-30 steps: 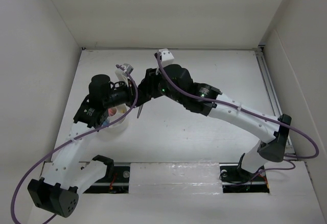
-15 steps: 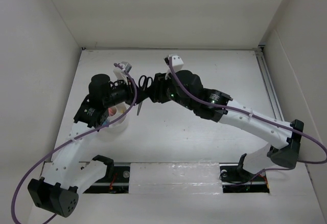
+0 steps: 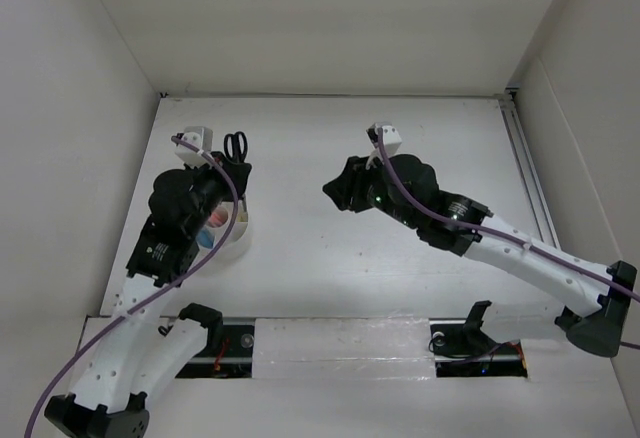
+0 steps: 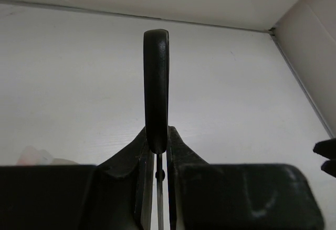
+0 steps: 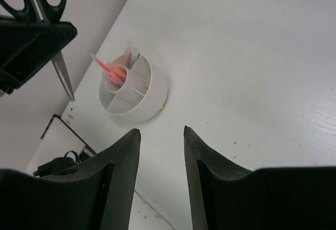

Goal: Sort the stationery into containers
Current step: Place the scissors in the storage box.

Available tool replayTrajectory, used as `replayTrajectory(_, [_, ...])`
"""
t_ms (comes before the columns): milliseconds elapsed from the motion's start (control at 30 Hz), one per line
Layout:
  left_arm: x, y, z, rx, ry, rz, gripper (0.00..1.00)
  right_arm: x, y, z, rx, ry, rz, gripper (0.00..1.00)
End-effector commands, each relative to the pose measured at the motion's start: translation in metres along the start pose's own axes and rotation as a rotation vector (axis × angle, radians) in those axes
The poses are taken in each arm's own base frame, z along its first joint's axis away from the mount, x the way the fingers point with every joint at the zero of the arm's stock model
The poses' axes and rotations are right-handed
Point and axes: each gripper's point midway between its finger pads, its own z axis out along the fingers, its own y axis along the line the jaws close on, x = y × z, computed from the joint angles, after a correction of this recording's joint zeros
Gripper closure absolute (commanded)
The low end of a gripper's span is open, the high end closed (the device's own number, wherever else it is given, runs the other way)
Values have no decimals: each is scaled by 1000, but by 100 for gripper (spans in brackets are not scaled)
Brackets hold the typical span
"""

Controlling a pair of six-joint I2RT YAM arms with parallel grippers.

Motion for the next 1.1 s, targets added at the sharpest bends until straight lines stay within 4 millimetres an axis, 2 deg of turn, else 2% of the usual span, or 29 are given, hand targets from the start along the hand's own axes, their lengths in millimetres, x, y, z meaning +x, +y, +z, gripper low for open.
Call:
replayTrajectory(0, [-4,20,7,-78,-44,115,100,-12,9,-7,-76,-57,6,55])
replayTrajectory(67, [4,31,6,-116,-31,162,100,-15,4,-13,-84,-71,-8,55])
replayTrajectory(133, [8,43,4,-155,-26,231,100,-8,2,-15,-106,-58,-7,55])
replayTrajectory(167, [3,41,0,-147,-58,250,100,-11,0,-16,-114,-70,-12,55])
replayTrajectory(200, [13,44,1,-132,-45,296,100,-6,-3,-14,-120,-57,-12,55])
replayTrajectory(300, [13,35,-6,-57,-94,364,100,-4,-4,-17,-144,-58,-19,55])
replayTrajectory(400, [11,36,-10,-53,-129,424,100,-1,-12,-20,-143,-52,-35,55])
replayTrajectory(533, [27,32,-1,3,-65,461,100,6,-16,-23,-173,-39,-43,55])
replayTrajectory(600, [39,26,4,65,-17,471,100,8,-18,-22,-190,-30,-51,54])
replayTrajectory(633, [39,23,7,87,-4,469,100,9,-16,-20,-199,-25,-51,54])
replayTrajectory(667, [39,12,5,149,-5,471,100,10,-19,-18,-203,-26,-40,54])
replayTrajectory(733, [44,10,6,183,21,451,100,12,-26,-12,-195,-23,-4,54])
replayTrajectory(767, [46,0,2,240,19,452,100,5,-20,-13,-225,-51,6,54])
replayTrajectory(800, [47,-4,0,264,14,439,100,6,-26,-8,-210,-50,19,55])
replayTrajectory(833, [46,-8,-3,285,9,430,100,3,-23,-8,-218,-63,31,60])
replayTrajectory(867, [47,-11,-4,304,3,433,100,7,-24,1,-213,-51,53,70])
replayTrajectory(900, [48,-19,-9,345,1,426,100,-1,-19,4,-227,-73,61,82])
replayTrajectory(933, [49,-22,-10,361,7,411,100,-5,-17,8,-231,-79,61,100])
replayTrajectory(967, [49,-26,-13,384,4,403,100,1,-21,20,-206,-57,76,100])
replayTrajectory(1067, [44,-47,-22,478,-15,344,100,2,-19,34,-175,-63,88,100])
